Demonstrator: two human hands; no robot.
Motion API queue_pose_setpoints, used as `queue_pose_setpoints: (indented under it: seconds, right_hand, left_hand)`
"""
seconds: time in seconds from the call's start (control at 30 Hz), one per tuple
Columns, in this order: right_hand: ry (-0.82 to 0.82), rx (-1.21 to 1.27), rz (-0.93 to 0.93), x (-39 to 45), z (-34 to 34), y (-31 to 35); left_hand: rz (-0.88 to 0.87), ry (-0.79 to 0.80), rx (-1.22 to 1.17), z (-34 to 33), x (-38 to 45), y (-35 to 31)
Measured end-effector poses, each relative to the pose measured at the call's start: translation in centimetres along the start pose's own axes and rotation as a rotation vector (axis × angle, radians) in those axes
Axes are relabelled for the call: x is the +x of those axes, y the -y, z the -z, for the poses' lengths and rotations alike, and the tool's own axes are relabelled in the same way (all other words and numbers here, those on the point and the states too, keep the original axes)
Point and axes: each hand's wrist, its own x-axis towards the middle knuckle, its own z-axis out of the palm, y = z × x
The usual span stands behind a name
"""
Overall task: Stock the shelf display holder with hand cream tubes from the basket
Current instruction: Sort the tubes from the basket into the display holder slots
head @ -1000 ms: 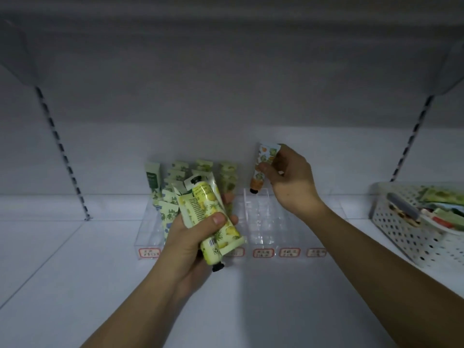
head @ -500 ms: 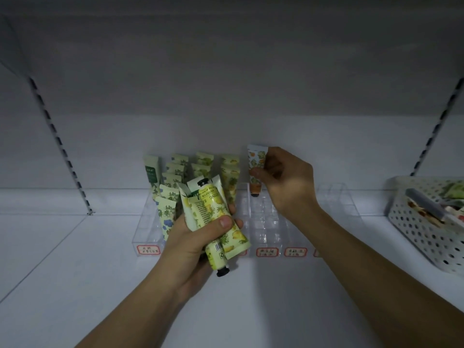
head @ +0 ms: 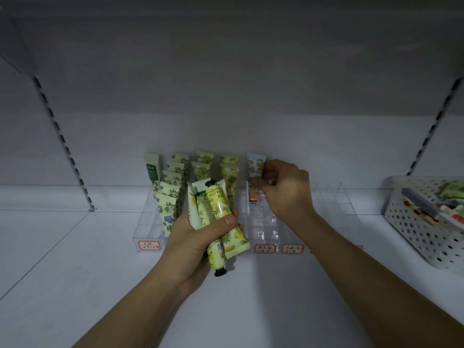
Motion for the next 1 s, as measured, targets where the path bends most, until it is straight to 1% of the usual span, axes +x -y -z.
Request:
queue_pose_setpoints:
  seconds: [0.13,0.17,0.2,0.3,0.37,0.43,0.57,0.73,0.8,0.87,0.93,1.0]
  right_hand:
    - [-0.15,0.056,0.06,-1.9,0.6,1.6]
    - [-0.15,0.091,0.069,-2.2,1.1,2.4]
    - [-0.102,0.154,0.063,-2.5,1.5,3.3]
    - [0.221,0.383,-0.021,-3.6,2.1,5.7]
    - [0.336,0.427,-0.064,-4.4,1.6,6.1]
    - [0.348,0.456,-0.123,-4.6,1.2,5.9]
    - [0.286,0.617,-0.284,-3.5,2.3,5.2]
    - [0.257,0.878,-0.425,-2.5,3.6,4.5]
    - [0.317,0.896,-0.428,-2.2,4.0,4.2]
    - [0.453,0.84,-0.363,-2.2,4.3,3.7]
    - [0.588,0.738,-0.288,-2.4,4.5,3.5]
    - [0.664,0.715,-0.259,-2.5,4.5,3.1]
  left_hand:
    - [-0.02,0.003,0.038,-0.1,-0.1,0.0]
    - [-0.025,0.0,0.042,0.0,0.0,0.1]
    - [-0.034,-0.003,0.048,0.1,0.0,0.1]
    - [-0.077,0.023,0.089,-0.2,0.0,0.3]
    - [-0.11,0.035,0.132,-0.4,-0.1,0.4]
    - [-0.136,0.036,0.167,-0.5,-0.2,0.4]
    - [-0.17,0.064,0.16,-0.3,0.0,0.5]
    - [-0.208,-0.019,0.182,0.1,-0.1,0.3]
    - [-0.254,-0.026,0.19,0.1,0.0,0.3]
    - [-0.312,-0.035,0.233,0.3,0.0,0.2]
    - [-0.366,-0.071,0.32,0.5,0.1,0.2]
    - [-0.418,-0.107,0.413,0.5,-0.1,-0.1]
